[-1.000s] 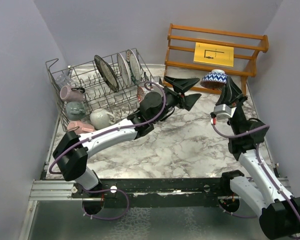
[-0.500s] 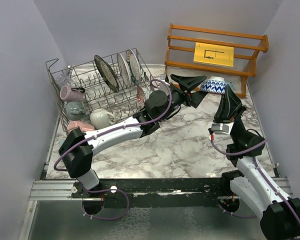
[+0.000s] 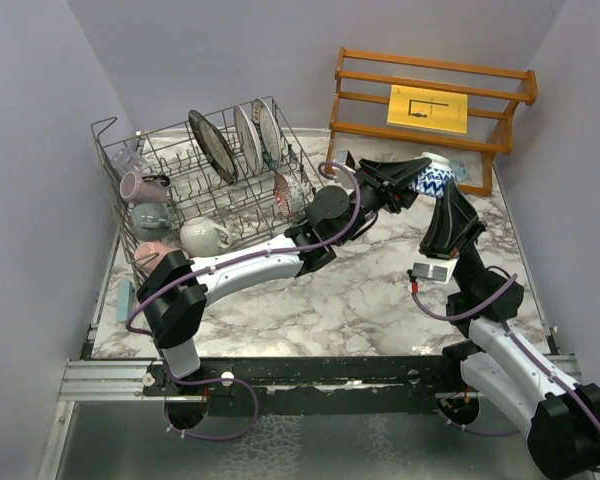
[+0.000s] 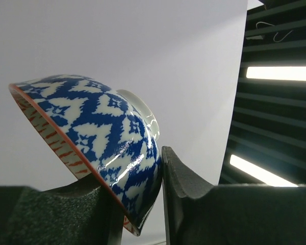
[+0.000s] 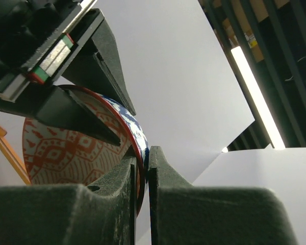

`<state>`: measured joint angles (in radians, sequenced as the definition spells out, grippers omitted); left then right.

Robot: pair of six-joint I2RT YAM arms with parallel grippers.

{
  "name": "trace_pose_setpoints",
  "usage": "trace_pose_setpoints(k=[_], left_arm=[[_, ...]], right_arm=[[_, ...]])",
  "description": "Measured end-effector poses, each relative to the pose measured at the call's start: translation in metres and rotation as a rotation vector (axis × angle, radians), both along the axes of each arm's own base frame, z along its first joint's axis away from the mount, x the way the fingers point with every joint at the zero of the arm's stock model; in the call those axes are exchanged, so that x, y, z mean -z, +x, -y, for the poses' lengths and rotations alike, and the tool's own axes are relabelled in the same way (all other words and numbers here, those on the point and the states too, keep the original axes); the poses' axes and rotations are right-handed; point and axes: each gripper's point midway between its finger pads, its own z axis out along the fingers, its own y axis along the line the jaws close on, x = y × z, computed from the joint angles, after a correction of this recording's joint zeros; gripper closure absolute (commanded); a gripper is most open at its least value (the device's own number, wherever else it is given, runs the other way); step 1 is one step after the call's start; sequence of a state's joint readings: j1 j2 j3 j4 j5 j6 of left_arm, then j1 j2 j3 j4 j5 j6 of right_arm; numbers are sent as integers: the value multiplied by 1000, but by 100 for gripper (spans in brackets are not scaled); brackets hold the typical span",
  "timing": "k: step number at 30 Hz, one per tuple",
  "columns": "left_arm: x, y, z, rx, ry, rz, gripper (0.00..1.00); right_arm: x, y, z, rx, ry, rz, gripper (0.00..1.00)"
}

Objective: Load the mixed dishes into the dish rack
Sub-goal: Pick up the bowl from the center of the board.

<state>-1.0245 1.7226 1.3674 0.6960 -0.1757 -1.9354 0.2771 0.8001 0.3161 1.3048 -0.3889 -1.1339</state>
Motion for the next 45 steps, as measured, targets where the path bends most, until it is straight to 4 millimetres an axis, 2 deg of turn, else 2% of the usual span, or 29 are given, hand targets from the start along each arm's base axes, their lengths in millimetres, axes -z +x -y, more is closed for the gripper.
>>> trace_pose_setpoints(k=[3,6,9,14,17,26,30,35,37,42,45], left_arm=[[-4,-1,-1,-6,-23,-2,82],[-3,-2,-1,-9,-24,-2,100],[0,-1,-2,-22,-23,-3,100],[-1,5,-7,-70,-13,26,100],[-2,11,-14,-97,-19,41,100],[-1,26,-29,-170,-18,71,100],[4,28,-31,-177,-11,72,100],[17,38,-36,-199,31,81,100],[19,46,-41,-217,49,93,100],[24,66,-55,-245,101,140,100],[26,77,-65,-244,133,177,100]], right_arm=[[2,-2,0,7,-4,15,96],[3,-4,0,14,-7,24,90],[7,-3,0,15,-11,15,83],[18,-1,-3,6,-21,-10,55],[20,-1,-2,10,-24,-11,47],[17,-5,-1,7,-18,-1,46],[22,-7,-1,3,-18,-9,32],[29,-12,-2,-18,-36,-61,23],[30,-13,-7,-43,-72,-137,20],[9,-17,-24,-148,-155,-334,13],[25,-5,-30,-193,-144,-500,12]])
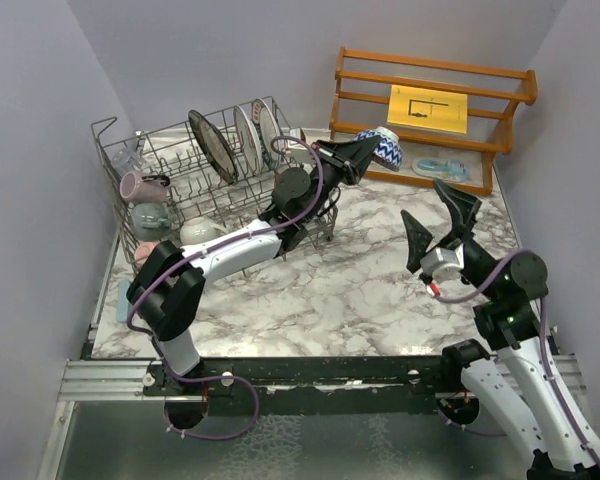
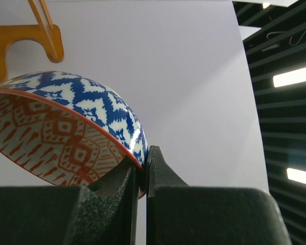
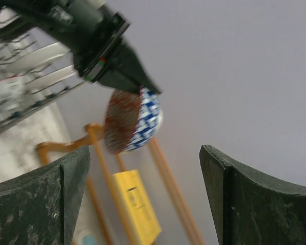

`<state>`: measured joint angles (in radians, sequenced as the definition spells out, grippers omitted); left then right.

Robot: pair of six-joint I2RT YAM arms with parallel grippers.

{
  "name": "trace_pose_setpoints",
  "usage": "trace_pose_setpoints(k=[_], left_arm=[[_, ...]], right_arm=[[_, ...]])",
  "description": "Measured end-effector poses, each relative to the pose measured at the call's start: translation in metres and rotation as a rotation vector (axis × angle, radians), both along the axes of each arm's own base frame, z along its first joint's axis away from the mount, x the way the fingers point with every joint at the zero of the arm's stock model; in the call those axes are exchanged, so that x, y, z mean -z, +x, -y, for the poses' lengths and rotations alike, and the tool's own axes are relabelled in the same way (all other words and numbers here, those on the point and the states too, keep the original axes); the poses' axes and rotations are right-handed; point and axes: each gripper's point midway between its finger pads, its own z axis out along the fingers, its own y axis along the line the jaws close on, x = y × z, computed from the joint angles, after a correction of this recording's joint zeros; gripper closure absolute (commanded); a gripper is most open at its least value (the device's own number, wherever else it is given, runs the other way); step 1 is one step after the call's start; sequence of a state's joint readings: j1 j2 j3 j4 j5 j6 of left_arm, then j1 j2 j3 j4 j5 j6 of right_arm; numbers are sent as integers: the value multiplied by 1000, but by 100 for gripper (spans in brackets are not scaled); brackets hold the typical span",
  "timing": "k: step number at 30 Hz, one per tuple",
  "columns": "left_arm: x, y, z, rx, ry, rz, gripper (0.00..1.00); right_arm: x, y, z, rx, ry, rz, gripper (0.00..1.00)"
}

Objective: Load the mixed dishes into the dish rack
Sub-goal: Pick up the bowl from the center of the board, then insert the bowl into the dish rack.

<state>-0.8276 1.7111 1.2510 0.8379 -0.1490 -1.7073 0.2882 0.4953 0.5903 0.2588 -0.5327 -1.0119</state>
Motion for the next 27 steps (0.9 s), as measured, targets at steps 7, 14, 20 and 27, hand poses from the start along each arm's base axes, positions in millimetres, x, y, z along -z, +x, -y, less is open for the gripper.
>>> trace_pose_setpoints(k=[7,14,20,27], left_arm=[[8,7,-10,56,94,79,100],[12,6,-37,76,240,180,100],[-3,9,-75,48,354,292,100],[3,16,-128,79,472,354,100]], right_arm=[[62,43,-16,-36,58,-518,10],[88,68,-18,-8,161,-916,9],[98,88,-25,-44,197,-1229,8],[141,76,-41,-157,152,-1508,7]])
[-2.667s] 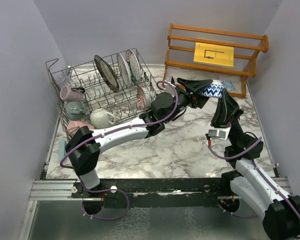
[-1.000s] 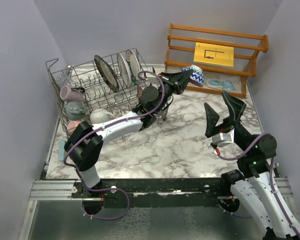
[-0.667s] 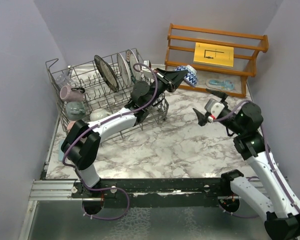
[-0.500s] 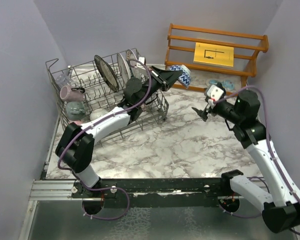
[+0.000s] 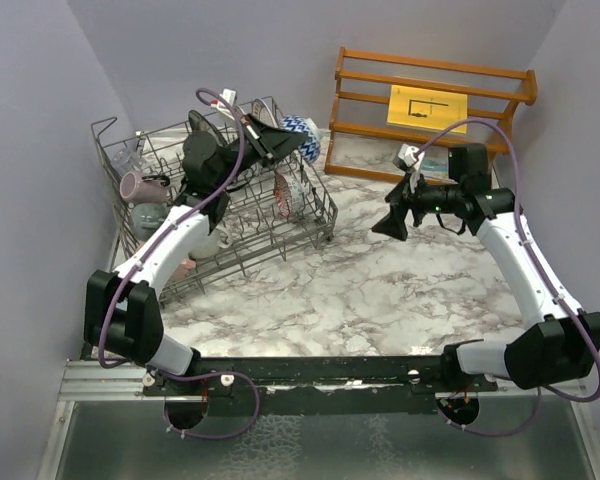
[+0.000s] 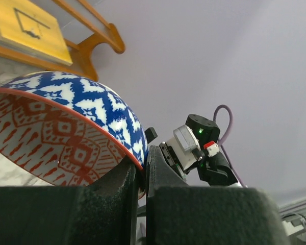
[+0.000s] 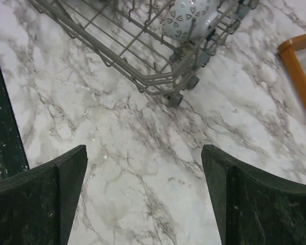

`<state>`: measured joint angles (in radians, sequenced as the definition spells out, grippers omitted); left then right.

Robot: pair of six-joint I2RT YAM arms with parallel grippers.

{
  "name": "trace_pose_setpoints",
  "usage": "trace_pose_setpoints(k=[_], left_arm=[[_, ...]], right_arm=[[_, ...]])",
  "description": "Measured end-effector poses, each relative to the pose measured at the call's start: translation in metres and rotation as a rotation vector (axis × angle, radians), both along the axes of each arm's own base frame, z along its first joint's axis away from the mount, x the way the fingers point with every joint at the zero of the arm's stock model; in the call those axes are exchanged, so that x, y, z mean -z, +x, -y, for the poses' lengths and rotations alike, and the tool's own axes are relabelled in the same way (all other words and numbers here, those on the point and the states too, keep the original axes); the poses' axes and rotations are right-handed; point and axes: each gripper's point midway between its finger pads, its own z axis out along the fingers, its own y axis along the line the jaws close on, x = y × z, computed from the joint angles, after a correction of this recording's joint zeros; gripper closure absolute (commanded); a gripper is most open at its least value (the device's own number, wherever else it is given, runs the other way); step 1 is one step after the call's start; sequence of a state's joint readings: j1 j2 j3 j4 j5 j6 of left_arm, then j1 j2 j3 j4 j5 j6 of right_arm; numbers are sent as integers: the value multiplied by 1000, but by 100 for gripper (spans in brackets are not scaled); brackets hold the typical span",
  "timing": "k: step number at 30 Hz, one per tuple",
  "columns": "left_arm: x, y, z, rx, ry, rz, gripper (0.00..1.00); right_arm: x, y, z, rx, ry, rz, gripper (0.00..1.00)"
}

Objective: Load the mixed dishes into the dish rack
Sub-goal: Insert the bowl into the dish rack.

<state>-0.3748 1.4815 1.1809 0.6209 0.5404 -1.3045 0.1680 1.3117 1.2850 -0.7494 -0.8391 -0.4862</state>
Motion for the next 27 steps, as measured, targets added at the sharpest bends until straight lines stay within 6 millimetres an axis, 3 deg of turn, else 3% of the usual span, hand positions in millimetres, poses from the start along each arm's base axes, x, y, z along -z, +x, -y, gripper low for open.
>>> trace_pose_setpoints(k=[5,11,15,27], left_arm=[[23,4,-39,27,123,-10,100],[62,4,-65,46,256,-62,100],[88,1,-71,66,294,-112,100],[145,7,-74,121,373,-177,100]], right_arm=[[37,-20,-2,-27,69,-77,6],[58,-5,30,58,133,-77,6],[75,-10,29,45,147,-97,6],[76,-6,28,32,147,-51,6]])
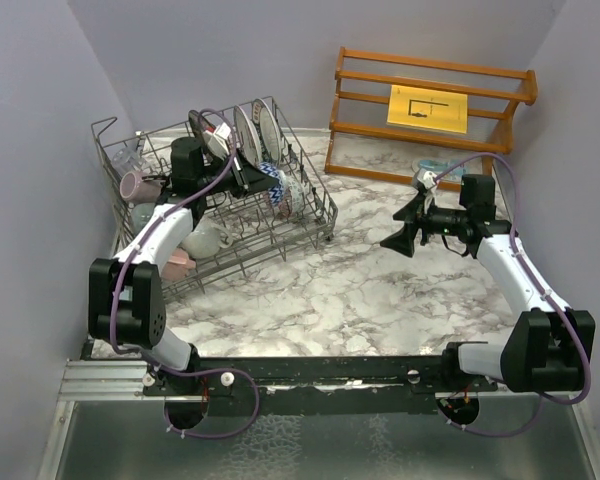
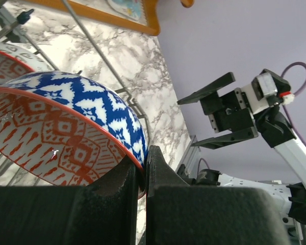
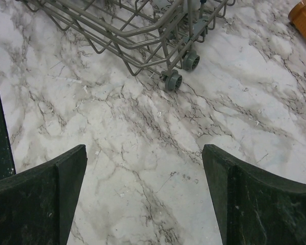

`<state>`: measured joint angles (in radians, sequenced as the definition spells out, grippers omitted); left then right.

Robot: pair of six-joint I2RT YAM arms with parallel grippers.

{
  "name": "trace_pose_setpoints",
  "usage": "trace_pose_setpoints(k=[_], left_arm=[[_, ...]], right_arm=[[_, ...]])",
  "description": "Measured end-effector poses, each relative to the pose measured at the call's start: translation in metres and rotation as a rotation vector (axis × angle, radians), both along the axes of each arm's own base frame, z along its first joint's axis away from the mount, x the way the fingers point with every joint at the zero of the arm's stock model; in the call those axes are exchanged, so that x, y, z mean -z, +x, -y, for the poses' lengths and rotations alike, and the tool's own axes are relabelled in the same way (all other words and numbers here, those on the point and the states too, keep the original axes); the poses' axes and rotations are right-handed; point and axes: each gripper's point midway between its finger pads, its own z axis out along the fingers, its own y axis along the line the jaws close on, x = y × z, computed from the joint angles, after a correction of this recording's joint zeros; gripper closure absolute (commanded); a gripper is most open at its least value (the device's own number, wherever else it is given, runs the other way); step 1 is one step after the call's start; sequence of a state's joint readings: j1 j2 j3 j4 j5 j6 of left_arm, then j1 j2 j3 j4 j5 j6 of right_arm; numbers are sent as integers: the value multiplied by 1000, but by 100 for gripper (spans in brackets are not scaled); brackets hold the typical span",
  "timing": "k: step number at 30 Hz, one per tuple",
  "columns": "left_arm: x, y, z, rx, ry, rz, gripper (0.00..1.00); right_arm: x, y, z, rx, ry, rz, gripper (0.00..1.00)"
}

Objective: Load the mixed dishes into the dish rack
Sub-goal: Insert the bowl into the dish rack.

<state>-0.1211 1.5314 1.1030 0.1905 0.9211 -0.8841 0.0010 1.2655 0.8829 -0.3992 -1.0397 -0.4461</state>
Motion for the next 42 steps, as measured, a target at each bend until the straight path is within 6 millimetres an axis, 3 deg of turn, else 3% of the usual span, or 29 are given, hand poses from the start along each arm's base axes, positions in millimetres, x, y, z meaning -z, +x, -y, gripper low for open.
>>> trace_pose_setpoints(k=[13,36,42], left_arm=[[40,23,-27,-31,32,-47,100],[63,26,-33,-27,35,-46,100],[69,27,-34,-28,38,-50,96]], right_arm=[[0,1,0,-1,-1,7,6],[0,1,0,-1,-2,11,5],[0,1,0,-1,-2,11,5]])
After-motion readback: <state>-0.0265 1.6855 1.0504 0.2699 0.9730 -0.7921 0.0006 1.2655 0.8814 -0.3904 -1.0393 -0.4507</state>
